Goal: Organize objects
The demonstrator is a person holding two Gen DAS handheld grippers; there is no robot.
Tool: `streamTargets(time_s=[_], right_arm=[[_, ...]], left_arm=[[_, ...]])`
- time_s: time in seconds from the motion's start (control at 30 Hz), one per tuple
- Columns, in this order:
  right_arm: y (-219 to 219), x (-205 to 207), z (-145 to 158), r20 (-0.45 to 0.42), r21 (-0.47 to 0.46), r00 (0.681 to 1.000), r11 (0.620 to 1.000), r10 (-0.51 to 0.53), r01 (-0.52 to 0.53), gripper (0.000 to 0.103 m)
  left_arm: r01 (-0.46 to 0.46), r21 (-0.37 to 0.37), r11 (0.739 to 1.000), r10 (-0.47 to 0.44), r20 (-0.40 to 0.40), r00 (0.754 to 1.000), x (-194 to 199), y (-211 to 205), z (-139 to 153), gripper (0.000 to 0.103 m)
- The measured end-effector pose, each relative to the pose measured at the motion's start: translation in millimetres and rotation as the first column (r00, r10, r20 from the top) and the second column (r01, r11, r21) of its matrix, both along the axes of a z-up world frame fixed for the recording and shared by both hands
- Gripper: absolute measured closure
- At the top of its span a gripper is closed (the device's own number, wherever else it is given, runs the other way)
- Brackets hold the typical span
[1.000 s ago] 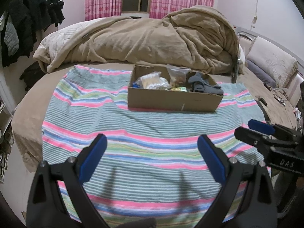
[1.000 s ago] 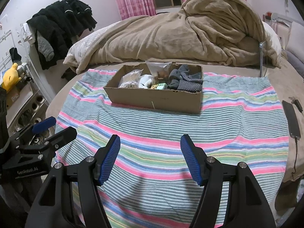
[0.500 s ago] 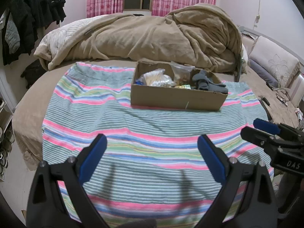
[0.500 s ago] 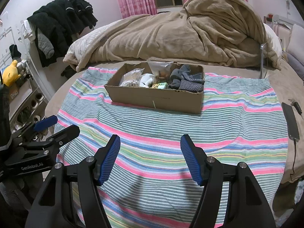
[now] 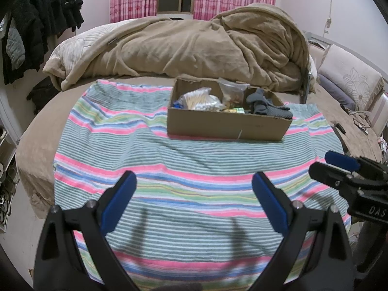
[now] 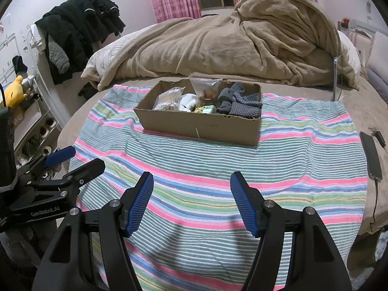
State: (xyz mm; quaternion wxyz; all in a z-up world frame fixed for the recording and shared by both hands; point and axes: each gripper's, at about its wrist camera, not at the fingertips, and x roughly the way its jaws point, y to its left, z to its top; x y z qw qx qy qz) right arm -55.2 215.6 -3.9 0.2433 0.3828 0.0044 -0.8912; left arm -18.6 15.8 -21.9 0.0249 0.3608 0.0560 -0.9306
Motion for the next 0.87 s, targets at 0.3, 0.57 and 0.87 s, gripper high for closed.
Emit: streamTargets(time_s=[0.3,0.57,0.87], right_arm=[[-0.3,-0.4,0.2,0.0,0.001,1.0,1.0,-0.001,0.001,0.034],[-0.2,-0.6,-0.5,0.0,0.001,1.0,1.0,0.0,0.0,0.034],[1.1,-2.7,-2.8,0.0,0.006,1.0,1.0,-0.007,0.007,0.034]], left_arm=[[0.002,-0.001,1.0,-0.002,-0.002,1.0,-0.3,-0.9,0.3,0.006],[0.008,-0.003,1.0,-0.008,-0.001,1.0,-0.6,1.3,0.9,0.006],[0.016,-0.009,1.0,-0.016,-0.002,1.0,-3.3,3.2,-1.0,0.006]])
